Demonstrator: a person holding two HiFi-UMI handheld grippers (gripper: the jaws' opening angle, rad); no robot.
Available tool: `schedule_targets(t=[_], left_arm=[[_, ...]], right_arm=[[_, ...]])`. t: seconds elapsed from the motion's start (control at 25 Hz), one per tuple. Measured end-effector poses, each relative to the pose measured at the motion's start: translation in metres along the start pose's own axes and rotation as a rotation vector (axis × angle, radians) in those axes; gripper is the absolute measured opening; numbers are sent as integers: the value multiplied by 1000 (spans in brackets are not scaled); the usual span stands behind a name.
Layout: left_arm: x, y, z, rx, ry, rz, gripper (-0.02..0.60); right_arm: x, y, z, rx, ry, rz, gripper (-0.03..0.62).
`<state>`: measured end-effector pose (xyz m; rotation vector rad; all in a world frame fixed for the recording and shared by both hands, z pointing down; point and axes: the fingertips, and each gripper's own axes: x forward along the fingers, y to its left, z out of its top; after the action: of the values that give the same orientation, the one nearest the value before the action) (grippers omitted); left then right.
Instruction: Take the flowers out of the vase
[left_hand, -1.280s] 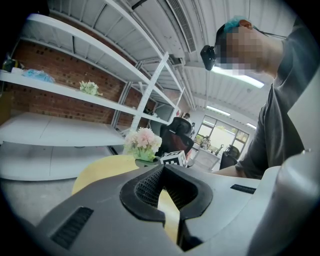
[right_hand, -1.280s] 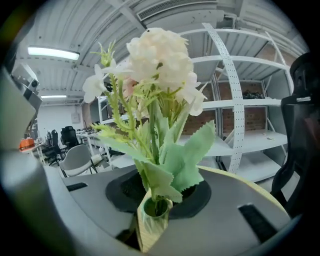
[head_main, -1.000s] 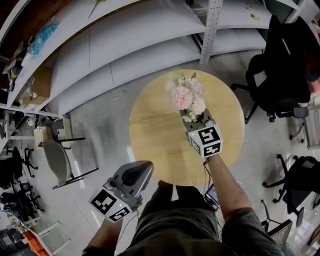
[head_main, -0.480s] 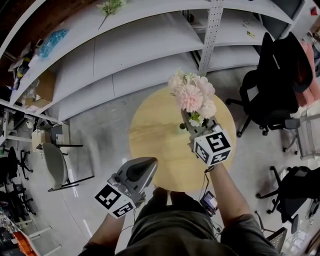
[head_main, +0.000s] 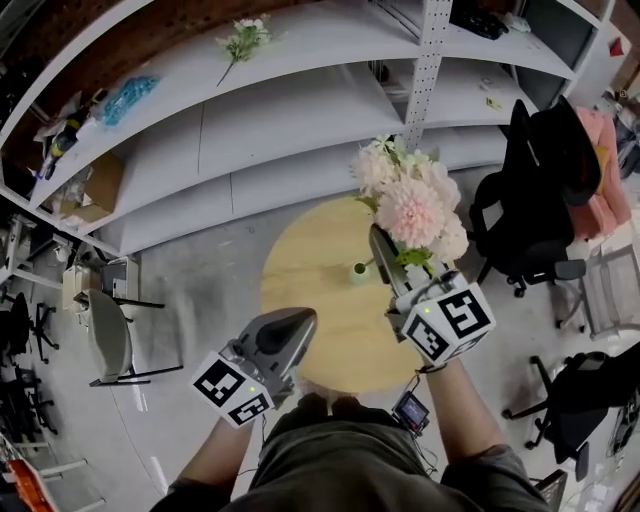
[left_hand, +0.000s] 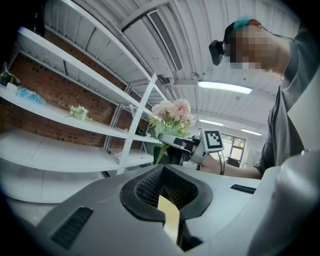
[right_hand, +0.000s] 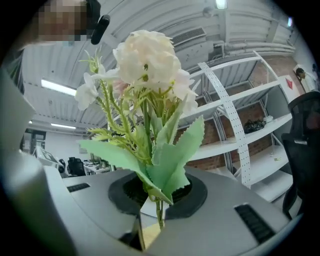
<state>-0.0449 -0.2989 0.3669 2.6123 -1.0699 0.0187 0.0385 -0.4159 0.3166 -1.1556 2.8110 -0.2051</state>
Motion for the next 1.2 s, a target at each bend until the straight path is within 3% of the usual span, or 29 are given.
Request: schedule_targets(t=[0.36, 1.2], left_arm=[[-4, -7, 16, 31, -24, -13, 11], [-1, 13, 23, 40, -13, -16, 11]], right_arm=[[-33, 28, 34, 51, -57, 29, 55], [-14, 36, 17, 70, 9, 61, 46]])
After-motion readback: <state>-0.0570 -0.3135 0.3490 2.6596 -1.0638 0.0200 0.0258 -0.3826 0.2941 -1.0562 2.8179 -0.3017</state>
